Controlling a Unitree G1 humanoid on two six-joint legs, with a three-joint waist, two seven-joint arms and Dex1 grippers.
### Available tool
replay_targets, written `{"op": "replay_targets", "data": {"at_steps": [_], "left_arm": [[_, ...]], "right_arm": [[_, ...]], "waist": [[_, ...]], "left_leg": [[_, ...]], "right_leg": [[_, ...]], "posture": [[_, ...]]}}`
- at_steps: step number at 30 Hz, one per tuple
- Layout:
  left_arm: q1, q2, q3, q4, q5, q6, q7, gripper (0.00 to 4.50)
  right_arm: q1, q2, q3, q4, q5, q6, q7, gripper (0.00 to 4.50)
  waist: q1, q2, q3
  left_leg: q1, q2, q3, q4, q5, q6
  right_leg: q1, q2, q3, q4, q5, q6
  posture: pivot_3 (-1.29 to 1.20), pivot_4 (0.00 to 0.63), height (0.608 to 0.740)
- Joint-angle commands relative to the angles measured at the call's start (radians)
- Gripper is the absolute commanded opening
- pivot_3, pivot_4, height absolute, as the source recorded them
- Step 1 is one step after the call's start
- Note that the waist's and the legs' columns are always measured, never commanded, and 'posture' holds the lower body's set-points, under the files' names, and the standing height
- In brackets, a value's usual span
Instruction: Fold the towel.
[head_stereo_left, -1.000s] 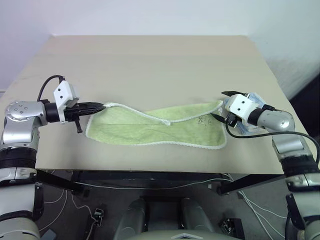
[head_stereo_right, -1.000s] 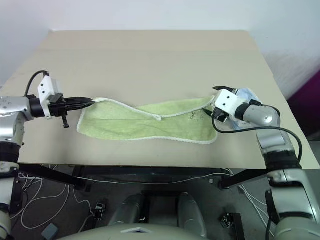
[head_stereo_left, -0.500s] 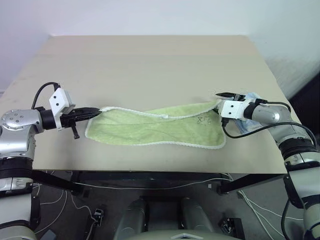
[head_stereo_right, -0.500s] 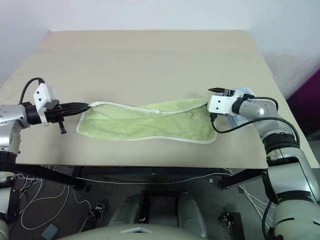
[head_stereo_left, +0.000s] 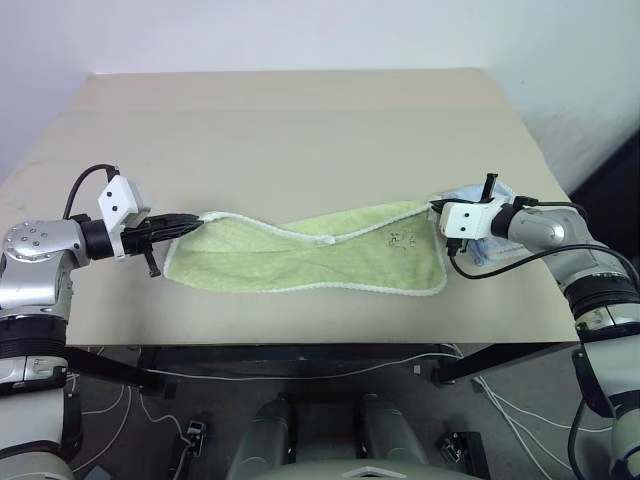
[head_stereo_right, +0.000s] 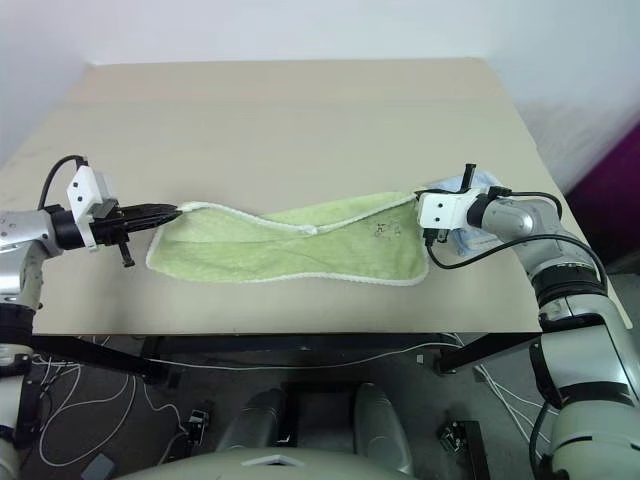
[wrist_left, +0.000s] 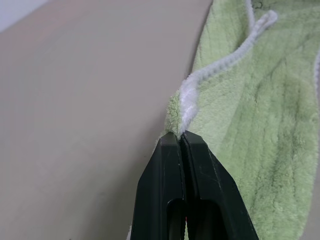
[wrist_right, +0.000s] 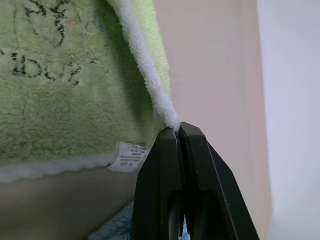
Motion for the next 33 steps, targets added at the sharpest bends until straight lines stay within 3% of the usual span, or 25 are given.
{"op": "replay_targets", "data": {"at_steps": [1,13,17,23,28,33], "left_arm": [[-0.127,-0.005,0.083,0.084,-0.018,-0.035,0.121,0.0],[-0.538,-0.049,0.167,0.439,-0.039,-0.112,0.346,0.0],[-0.584,-0.034,0.18,0.497,-0.03,-0.144,0.351,0.0],[-0.394,0.029,0.214,0.348,-0.109,-0.036,0.156,0.0],[-0.043,0.085,0.225,0.105,-0.161,0.098,0.011,0.0],[0.253,0.142,0.237,-0.124,-0.192,0.228,-0.071,0.0]], "right_arm": [[-0.043,-0.027,-0.055,-0.056,0.031,0.021,-0.028,0.04],[-0.271,-0.017,-0.161,-0.081,0.153,0.118,-0.016,0.04],[-0.296,-0.038,-0.197,-0.154,0.226,0.156,0.046,0.04],[-0.024,-0.102,-0.293,-0.567,0.528,0.423,0.316,0.04],[0.337,-0.169,-0.351,-0.921,0.687,0.68,0.42,0.04],[0.633,-0.233,-0.4,-1.122,0.77,0.834,0.506,0.04]], "waist": [[0.003,0.0,0.0],[-0.001,-0.001,0.0],[-0.002,-0.001,0.0],[-0.001,-0.001,0.0],[0.0,0.0,0.0],[0.004,0.0,0.0]], "left_leg": [[0.0,0.0,0.0,0.0,0.0,0.0],[-0.002,-0.001,0.0,0.001,0.0,0.0],[-0.002,-0.001,0.001,0.0,0.0,0.0],[-0.003,-0.001,0.0,0.0,0.0,0.0],[-0.003,0.0,0.0,0.001,0.0,0.0],[-0.002,0.0,0.0,0.001,-0.001,0.001]], "right_leg": [[0.0,0.0,0.0,0.0,0.0,0.0],[-0.002,-0.001,0.0,0.001,0.0,0.0],[-0.002,-0.001,0.0,0.0,0.0,0.0],[-0.002,-0.001,0.0,0.0,0.0,0.0],[-0.002,-0.003,0.001,0.001,0.0,0.0],[-0.001,-0.004,0.002,0.0,0.0,0.0]], "posture": [[0.0,0.15,0.74],[0.0,0.15,0.74],[0.0,0.15,0.74],[0.0,0.15,0.74],[0.0,0.15,0.74],[0.0,0.15,0.74]]}}
